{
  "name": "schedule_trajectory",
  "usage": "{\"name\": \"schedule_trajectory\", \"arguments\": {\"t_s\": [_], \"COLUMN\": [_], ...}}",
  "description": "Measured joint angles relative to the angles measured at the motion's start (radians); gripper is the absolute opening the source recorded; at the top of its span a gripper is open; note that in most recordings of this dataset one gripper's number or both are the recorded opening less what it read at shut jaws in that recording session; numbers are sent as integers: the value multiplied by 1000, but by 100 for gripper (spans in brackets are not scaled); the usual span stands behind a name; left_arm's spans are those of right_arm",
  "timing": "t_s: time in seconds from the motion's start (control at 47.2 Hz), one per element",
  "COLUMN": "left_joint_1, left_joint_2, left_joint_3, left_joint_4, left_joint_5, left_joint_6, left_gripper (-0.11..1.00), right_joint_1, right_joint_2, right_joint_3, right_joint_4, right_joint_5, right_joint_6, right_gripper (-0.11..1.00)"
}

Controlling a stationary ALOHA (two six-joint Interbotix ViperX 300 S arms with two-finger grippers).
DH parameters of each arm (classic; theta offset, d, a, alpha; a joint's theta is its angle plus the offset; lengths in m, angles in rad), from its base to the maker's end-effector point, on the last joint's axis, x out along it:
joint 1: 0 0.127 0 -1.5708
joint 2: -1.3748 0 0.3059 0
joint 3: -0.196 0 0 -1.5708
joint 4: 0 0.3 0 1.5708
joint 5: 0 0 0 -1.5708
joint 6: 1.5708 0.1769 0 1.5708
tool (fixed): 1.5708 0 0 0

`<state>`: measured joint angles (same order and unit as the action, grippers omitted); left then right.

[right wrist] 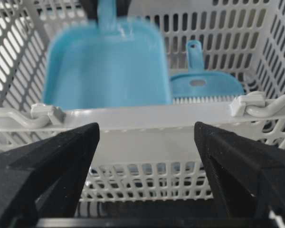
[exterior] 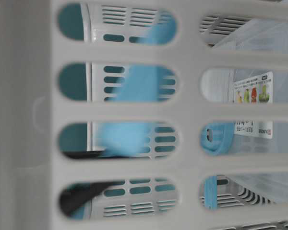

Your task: Pick up the dustpan from the shopping basket with the left arm.

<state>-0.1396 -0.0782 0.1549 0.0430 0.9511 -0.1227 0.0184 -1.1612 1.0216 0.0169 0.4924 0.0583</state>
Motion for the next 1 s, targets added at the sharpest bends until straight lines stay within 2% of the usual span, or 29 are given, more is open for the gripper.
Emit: {"name": "schedule_trajectory", "arguments": {"t_s": [0.318,0.997], "left_joint_1": [5,5], "left_joint_2": [-167,-169], "left_joint_3": [23,46], "left_joint_4": [0,0], "left_joint_5": [-94,-115], "left_joint_6": [8,6], "left_gripper": [28,29], "right_joint_1": [0,0], "right_joint_2": [-3,-6], "right_joint_3": [2,14], "right_joint_4": [0,0], "right_joint_5": [0,-6], "right_joint_6": [0,0], "right_gripper": [77,77]}}
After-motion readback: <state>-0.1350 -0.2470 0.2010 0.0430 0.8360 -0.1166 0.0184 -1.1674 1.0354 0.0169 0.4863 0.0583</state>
